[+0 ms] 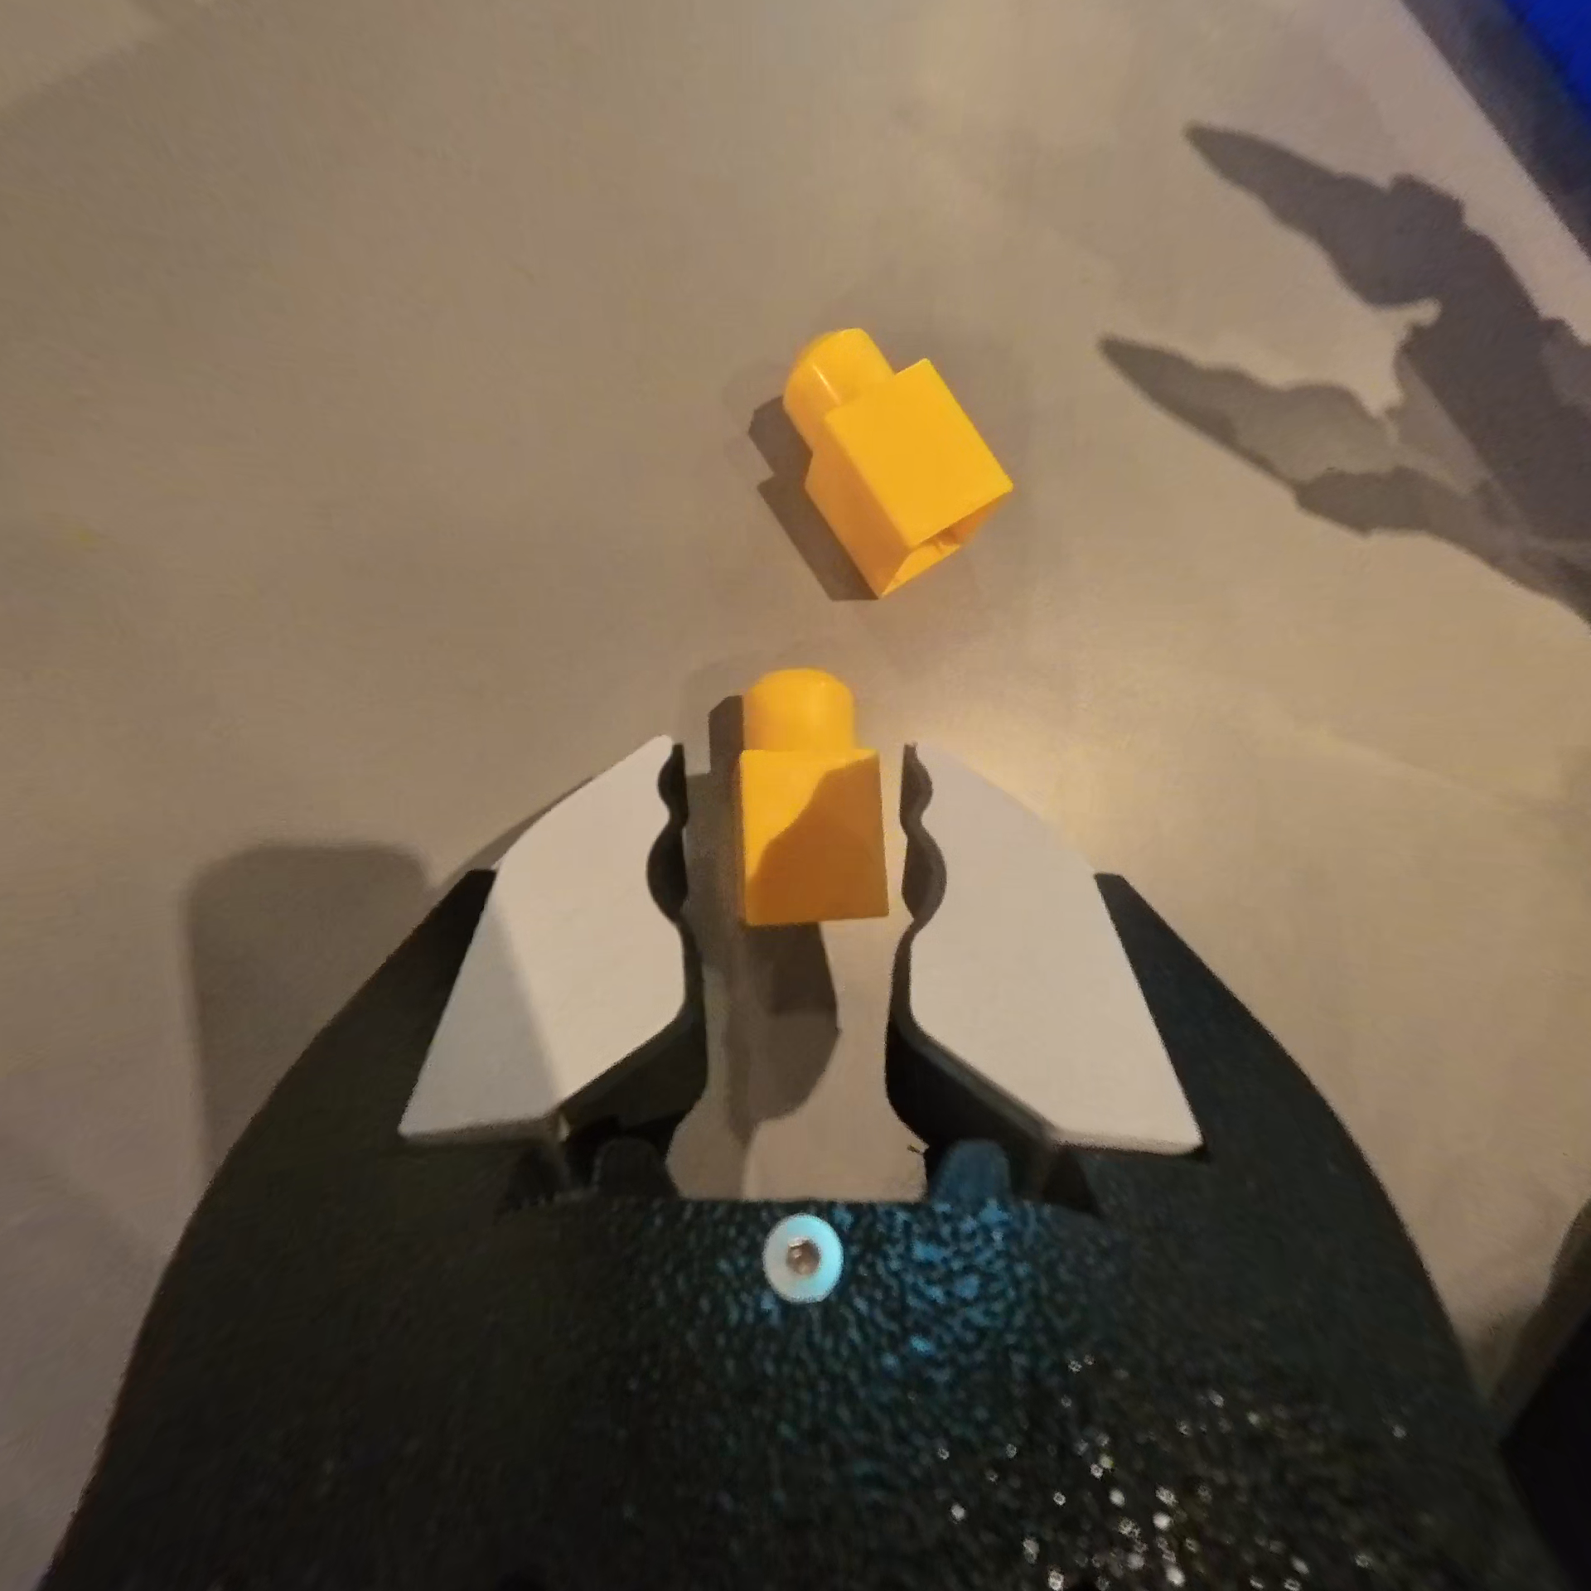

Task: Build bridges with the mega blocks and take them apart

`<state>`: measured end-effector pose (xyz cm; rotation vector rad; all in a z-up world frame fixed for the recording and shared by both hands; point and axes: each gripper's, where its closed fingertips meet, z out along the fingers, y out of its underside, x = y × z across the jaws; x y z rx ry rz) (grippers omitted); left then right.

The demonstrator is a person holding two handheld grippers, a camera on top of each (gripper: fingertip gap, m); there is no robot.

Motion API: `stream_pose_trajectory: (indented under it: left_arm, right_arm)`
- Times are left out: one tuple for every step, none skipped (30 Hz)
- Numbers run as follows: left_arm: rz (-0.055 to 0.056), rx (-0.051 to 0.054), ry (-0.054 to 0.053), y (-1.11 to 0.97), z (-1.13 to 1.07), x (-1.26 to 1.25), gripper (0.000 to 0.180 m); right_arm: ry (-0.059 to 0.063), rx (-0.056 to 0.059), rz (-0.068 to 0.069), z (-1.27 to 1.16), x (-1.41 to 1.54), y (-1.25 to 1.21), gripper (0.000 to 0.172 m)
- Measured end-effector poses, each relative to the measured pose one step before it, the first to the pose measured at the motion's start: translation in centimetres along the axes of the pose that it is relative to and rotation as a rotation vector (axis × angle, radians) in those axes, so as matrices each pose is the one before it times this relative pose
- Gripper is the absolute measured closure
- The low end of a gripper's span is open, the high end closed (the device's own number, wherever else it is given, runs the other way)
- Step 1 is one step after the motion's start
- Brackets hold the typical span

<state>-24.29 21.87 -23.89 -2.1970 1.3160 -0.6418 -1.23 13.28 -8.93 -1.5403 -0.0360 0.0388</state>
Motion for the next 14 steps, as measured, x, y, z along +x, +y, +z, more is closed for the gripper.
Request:
stream_pose_trajectory:
  left_arm:
    - [0.0089, 0.0081, -0.0024, -0.052, -0.243, -0.066, 0.132]
    - [0.0139, 0.0127, -0.0009, -0.151, -0.275, -0.022, 0.131]
    - [0.0160, 0.0121, -0.0016, -0.169, -0.288, -0.039, 0.131]
    - [0.0220, 0.0050, 0.0024, -0.143, -0.252, 0.011, 0.129]
    - [0.0295, -0.0042, 0.0021, -0.086, -0.167, -0.008, 0.129]
    - [0.0296, -0.0200, -0.0019, 0.065, -0.080, -0.075, 0.129]
    - [0.0314, -0.0333, 0.0012, 0.201, 0.013, -0.062, 0.127]
    - [0.0331, -0.0366, -0.0006, 0.233, 0.069, -0.080, 0.126]
    - [0.0324, -0.0355, -0.0001, 0.203, 0.091, -0.084, 0.126]
    - [0.0323, -0.0347, 0.0045, 0.222, 0.118, 0.004, 0.126]
    - [0.0283, -0.0317, 0.0024, 0.216, 0.113, -0.036, 0.127]
    - [0.0214, -0.0277, 0.0041, 0.197, 0.135, -0.019, 0.128]
    - [0.0118, -0.0149, 0.0105, 0.055, 0.107, 0.049, 0.129]
    - [0.0051, -0.0061, 0.0130, -0.063, 0.068, 0.095, 0.132]
  right_arm:
    - [0.0003, -0.0002, -0.0006, 0.008, 0.009, 0.013, 0.097]
    - [-0.0017, -0.0001, -0.0002, 0.009, -0.030, 0.012, 0.097]
    - [-0.0021, -0.0001, 0.0003, 0.029, -0.037, 0.013, 0.097]
    - [-0.0027, -0.0009, -0.0004, 0.034, -0.060, 0.033, 0.097]
    - [-0.0031, -0.0028, -0.0003, 0.051, -0.074, 0.069, 0.097]
    - [-0.0027, -0.0027, -0.0005, 0.052, -0.068, 0.066, 0.097]
    - [-0.0021, -0.0020, -0.0005, 0.047, -0.060, 0.058, 0.097]
    - [-0.0022, -0.0022, -0.0001, 0.036, -0.055, 0.050, 0.097]
    - [-0.0015, -0.0012, -0.0003, 0.032, -0.025, 0.026, 0.097]
    - [-0.0001, -0.0004, -0.0005, 0.008, -0.007, 0.015, 0.097]
    - [0.0006, -0.0001, 0.0000, -0.002, 0.028, 0.001, 0.097]
    - [0.0004, 0.0010, 0.0011, -0.025, 0.026, -0.013, 0.097]
    - [0.0001, 0.0021, 0.0023, -0.028, 0.033, -0.039, 0.097]
    - [0.0000, 0.0025, 0.0024, -0.025, 0.030, -0.043, 0.097]
